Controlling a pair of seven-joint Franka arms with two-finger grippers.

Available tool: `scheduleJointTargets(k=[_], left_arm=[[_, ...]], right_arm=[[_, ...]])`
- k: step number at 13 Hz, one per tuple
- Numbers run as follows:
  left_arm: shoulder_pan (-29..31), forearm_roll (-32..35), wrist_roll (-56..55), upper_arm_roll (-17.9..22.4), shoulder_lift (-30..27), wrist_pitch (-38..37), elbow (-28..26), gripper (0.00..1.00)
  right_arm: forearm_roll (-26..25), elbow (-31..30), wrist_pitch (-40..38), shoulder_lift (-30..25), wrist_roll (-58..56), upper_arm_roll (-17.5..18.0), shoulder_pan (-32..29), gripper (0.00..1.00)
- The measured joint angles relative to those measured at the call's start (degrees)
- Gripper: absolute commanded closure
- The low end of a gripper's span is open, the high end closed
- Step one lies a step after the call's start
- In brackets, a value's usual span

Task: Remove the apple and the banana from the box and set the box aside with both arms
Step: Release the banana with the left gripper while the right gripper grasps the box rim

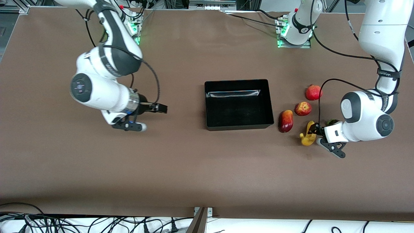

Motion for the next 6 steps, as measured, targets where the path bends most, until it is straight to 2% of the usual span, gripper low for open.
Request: scheduleJointTargets(k=[5, 6], left_arm=[[0.5, 0.0, 0.0, 1.0, -5.8, -8.1, 0.3, 0.00], [0.5, 0.0, 0.0, 1.2, -7.9, -10.8, 0.4, 0.00]], right_arm=[[-0.1, -0.2, 14.1, 6.5, 6.4, 0.1, 13.9, 0.00], [-0.4, -0.4, 16.9, 8.9, 6.5, 0.1, 16.1, 0.05]])
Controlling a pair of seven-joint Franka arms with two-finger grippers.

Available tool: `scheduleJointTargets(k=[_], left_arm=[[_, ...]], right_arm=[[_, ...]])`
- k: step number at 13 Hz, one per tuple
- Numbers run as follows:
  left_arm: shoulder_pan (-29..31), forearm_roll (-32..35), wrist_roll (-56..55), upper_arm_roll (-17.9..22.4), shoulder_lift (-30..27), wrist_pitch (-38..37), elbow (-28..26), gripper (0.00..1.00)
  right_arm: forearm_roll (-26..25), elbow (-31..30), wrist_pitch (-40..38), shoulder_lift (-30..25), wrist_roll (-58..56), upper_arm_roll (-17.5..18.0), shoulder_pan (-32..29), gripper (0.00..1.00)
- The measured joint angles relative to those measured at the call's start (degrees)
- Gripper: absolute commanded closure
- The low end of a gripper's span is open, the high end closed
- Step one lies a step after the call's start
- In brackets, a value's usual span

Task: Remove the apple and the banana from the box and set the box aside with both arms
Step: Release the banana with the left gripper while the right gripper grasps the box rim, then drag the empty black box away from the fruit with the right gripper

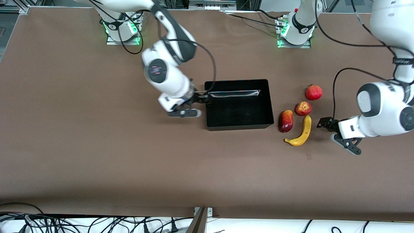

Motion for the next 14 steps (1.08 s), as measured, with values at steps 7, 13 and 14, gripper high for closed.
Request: scheduleJointTargets(k=[7, 13, 14], left_arm=[[0.0, 2.1, -3.7, 1.9, -17.1, -15.6, 0.4, 0.00], [-4.5, 9.9, -21.6, 0.2, -30.8, -25.4, 0.4, 0.00], [-4.5, 9.9, -23.2, 0.0, -30.7, -25.4, 0.3, 0.00]], right_arm=[[-3.7, -0.6, 4.8, 8.0, 1.6, -0.4, 5.6, 1.00], [-4.0, 0.2, 4.5, 7.4, 2.1, -3.2, 5.5, 1.00], [-4.1, 0.3, 3.1, 6.7, 1.3, -4.7, 5.3, 1.00]])
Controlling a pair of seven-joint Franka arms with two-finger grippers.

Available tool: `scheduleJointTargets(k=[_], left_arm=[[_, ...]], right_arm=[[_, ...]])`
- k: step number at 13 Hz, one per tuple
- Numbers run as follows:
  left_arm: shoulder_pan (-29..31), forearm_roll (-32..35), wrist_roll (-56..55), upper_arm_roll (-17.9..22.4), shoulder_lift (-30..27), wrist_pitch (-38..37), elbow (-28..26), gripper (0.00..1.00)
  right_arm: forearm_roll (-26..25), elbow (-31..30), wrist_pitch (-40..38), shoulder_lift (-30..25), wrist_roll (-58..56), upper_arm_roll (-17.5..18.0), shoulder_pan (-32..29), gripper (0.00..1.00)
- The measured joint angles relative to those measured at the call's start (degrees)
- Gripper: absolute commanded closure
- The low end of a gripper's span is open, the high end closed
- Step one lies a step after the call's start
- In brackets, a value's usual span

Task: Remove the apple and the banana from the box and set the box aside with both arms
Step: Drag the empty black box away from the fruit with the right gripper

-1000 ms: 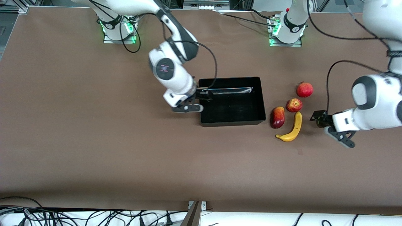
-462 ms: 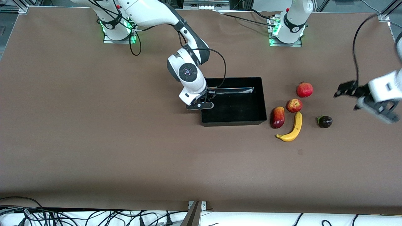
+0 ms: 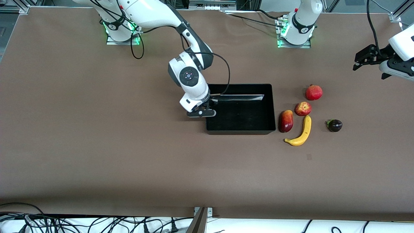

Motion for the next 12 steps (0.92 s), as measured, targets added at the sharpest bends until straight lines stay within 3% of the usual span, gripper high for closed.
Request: scheduleJointTargets(k=[4, 6, 8, 12], left_arm=[[0.0, 0.0, -3.1, 0.0, 0.4, 0.0, -0.8, 0.00], [0.0, 0.0, -4.1, 0.0, 0.3, 0.0, -0.8, 0.00], [0.0, 0.0, -4.3, 0.0, 0.3, 0.0, -0.8, 0.00], [0.0, 0.0, -4.7, -0.6, 0.2, -0.2, -0.8, 0.00]], right_arm=[[0.0, 0.4, -11.6, -5.1, -8.2, -4.7, -5.4, 1.00], [0.0, 0.4, -16.9, -7.0, -12.6, -9.2, -7.1, 1.00], [-0.1, -0.3, -22.0, -6.9, -21.0, -15.5, -8.9, 1.00], [-0.1, -1.1, -27.1, -6.9, -38.1, -20.9, -18.0, 1.00]])
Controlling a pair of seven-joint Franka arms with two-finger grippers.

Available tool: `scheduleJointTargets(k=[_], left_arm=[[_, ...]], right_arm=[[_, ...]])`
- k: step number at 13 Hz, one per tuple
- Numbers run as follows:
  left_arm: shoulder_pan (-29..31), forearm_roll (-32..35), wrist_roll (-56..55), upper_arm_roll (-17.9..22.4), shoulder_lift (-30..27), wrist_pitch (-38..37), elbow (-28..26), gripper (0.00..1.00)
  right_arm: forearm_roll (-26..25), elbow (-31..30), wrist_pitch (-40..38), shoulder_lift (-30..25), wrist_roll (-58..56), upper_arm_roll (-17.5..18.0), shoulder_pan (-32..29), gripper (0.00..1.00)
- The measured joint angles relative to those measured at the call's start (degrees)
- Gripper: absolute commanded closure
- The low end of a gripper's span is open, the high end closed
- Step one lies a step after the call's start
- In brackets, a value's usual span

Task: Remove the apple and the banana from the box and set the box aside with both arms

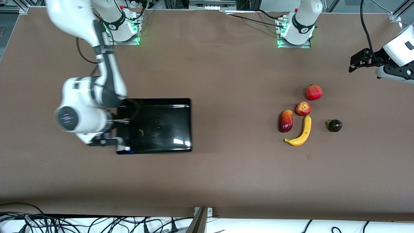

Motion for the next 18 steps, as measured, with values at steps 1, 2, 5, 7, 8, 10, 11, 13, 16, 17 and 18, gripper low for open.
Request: scheduleJointTargets(k=[1, 2, 5, 7, 8, 10, 11, 13, 16, 17, 18], left_arm=[[0.0, 0.0, -0.6, -0.2, 0.0, -0.1, 0.0, 0.00], [0.0, 0.0, -1.3, -0.6, 0.0, -0.4, 0.0, 0.00], [0.0, 0.0, -1.7, -1.2, -0.3, -0.8, 0.0, 0.00], [0.1, 0.0, -1.7, -1.1, -0.3, -0.8, 0.2, 0.00], [0.3, 0.0, -1.7, -0.9, -0.3, -0.8, 0.6, 0.00], [0.6, 0.0, -1.7, -0.6, -0.4, -0.8, 1.1, 0.00], [0.6, 0.0, -1.7, -0.6, -0.4, -0.8, 1.2, 0.00], [0.6, 0.0, -1.7, -0.7, -0.4, -0.8, 1.4, 0.00], [0.6, 0.0, -1.7, -0.7, -0.3, -0.7, 1.5, 0.00], [0.6, 0.0, -1.7, -0.6, -0.3, -0.7, 1.7, 0.00], [0.6, 0.0, -1.7, -0.5, -0.3, -0.7, 1.9, 0.00]], right_arm=[[0.0, -0.5, -0.1, 0.0, -3.2, -2.1, -0.2, 1.00], [0.0, -1.3, -0.1, 0.0, -5.5, -4.1, -0.3, 1.00], [0.0, -5.0, 1.8, 0.0, -9.0, -7.3, -0.8, 1.00], [0.0, -9.3, 7.3, 0.0, -12.4, -8.1, -0.9, 0.76], [0.1, -11.4, 9.5, 0.0, -13.3, -8.4, -1.0, 0.16], [0.1, -12.8, 10.2, -0.1, -13.8, -9.0, -1.5, 0.00], [0.1, -12.8, 9.8, -0.4, -13.8, -9.5, -1.9, 0.00], [0.1, -11.1, 5.7, -2.3, -13.6, -11.1, -2.0, 0.00], [0.0, -1.8, -6.6, -6.3, -11.9, -12.4, -2.0, 0.00], [-0.9, 2.7, -11.3, -7.1, -11.7, -12.5, -1.9, 0.00], [-2.7, 7.1, -16.0, -7.6, -11.5, -12.6, -1.9, 0.00]])
